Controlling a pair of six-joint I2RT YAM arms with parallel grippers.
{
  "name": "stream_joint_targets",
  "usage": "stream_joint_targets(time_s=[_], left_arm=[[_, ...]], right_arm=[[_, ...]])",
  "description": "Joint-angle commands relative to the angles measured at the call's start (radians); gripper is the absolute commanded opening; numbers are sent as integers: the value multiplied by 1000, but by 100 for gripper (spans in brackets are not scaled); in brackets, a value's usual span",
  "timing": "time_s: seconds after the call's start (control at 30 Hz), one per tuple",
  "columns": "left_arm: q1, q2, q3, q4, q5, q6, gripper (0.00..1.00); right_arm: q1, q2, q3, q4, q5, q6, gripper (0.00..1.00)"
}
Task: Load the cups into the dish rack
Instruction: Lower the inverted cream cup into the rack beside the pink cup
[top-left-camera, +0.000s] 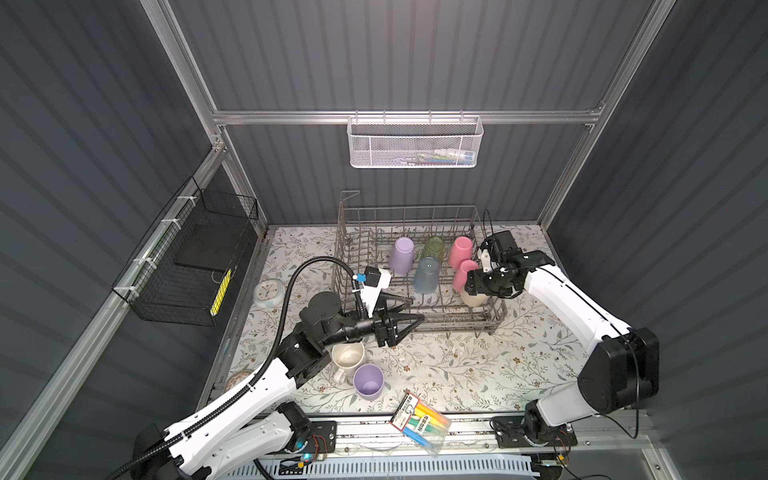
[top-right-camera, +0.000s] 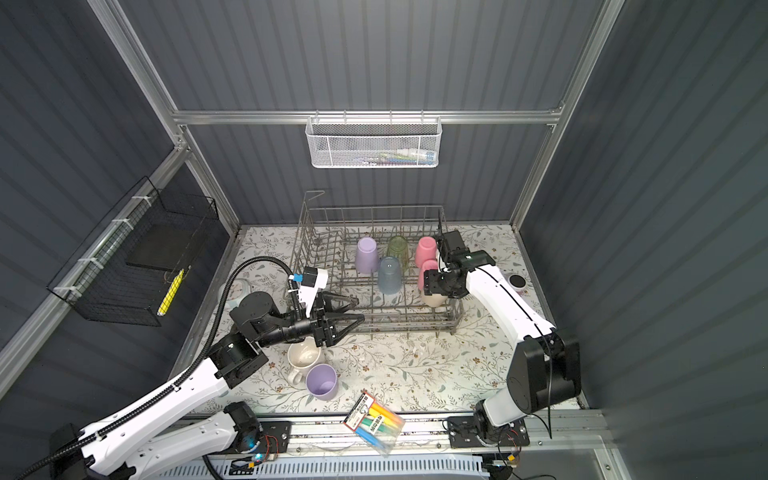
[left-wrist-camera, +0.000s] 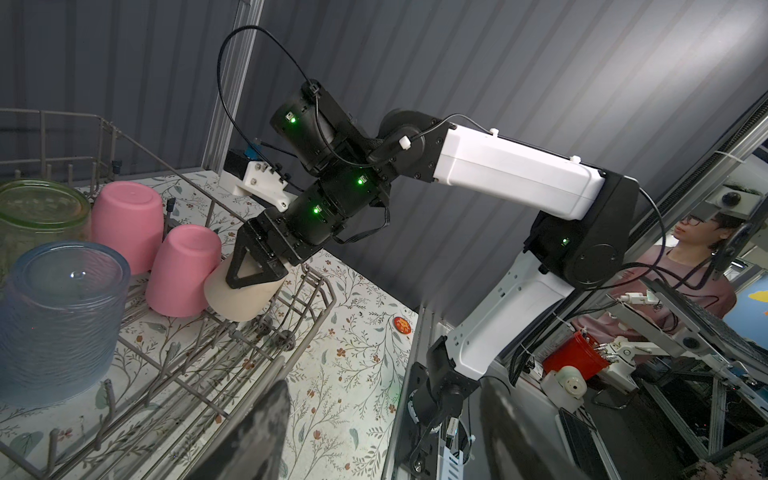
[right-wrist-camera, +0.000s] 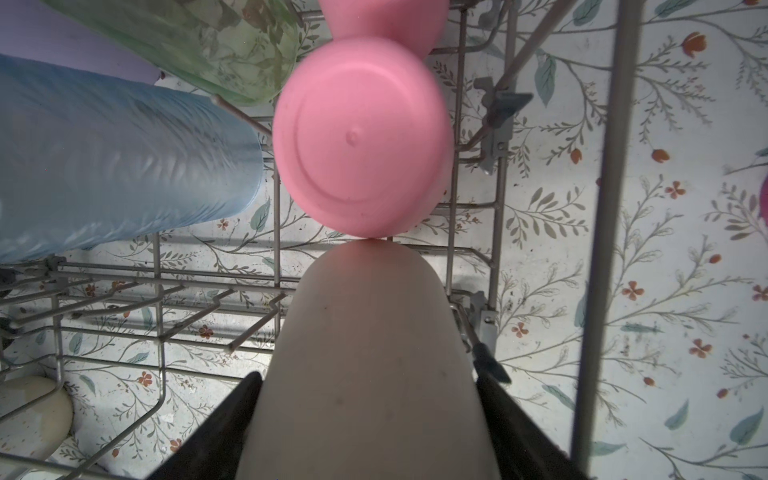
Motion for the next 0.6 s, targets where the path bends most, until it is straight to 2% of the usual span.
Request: stream_joint_targets(time_s=[0.0,0.57], left_arm=[[8,5,-6,2,-6,26,72],[7,2,-14,1,-8,25,70]], right_arm=[[8,19,1,25,24,4,58],[34,98,-46,71,79,36,73]])
